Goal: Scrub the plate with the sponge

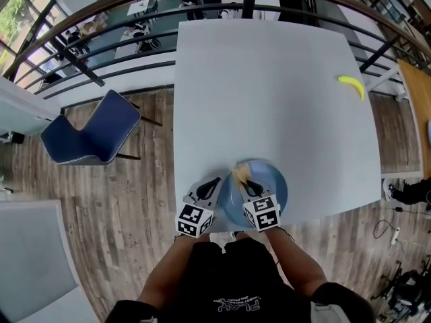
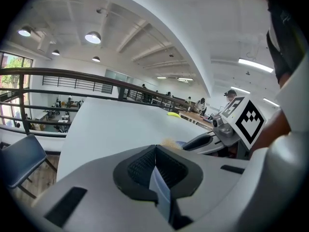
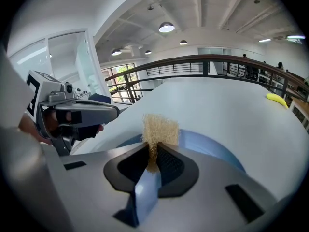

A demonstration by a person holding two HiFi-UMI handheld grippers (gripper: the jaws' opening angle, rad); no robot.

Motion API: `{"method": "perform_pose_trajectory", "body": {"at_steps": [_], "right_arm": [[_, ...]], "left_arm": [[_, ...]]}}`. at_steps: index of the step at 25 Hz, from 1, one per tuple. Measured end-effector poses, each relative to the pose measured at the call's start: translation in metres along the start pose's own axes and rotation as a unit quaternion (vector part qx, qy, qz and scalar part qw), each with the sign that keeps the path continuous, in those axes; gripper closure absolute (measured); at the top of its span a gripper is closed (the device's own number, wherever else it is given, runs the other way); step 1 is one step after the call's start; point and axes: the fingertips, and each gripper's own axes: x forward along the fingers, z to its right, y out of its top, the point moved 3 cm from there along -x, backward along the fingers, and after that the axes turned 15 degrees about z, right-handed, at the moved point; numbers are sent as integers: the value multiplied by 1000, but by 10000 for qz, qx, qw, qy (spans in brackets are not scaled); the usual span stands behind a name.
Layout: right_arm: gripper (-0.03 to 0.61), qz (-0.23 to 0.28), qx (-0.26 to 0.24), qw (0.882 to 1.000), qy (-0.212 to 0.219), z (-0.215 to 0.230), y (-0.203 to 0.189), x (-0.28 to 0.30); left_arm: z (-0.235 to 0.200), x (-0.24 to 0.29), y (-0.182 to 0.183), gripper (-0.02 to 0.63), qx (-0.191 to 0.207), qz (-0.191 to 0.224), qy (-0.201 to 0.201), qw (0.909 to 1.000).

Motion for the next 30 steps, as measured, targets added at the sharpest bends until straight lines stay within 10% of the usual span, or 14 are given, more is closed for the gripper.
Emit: {"method": "perform_pose_trajectory", "body": {"at_steps": [30], "right_arm": [[522,-75,16,9942,-1073,56,-7,-36]], "left_arm": [[19,-3,6,601,233,-1,-122,9997]]}}
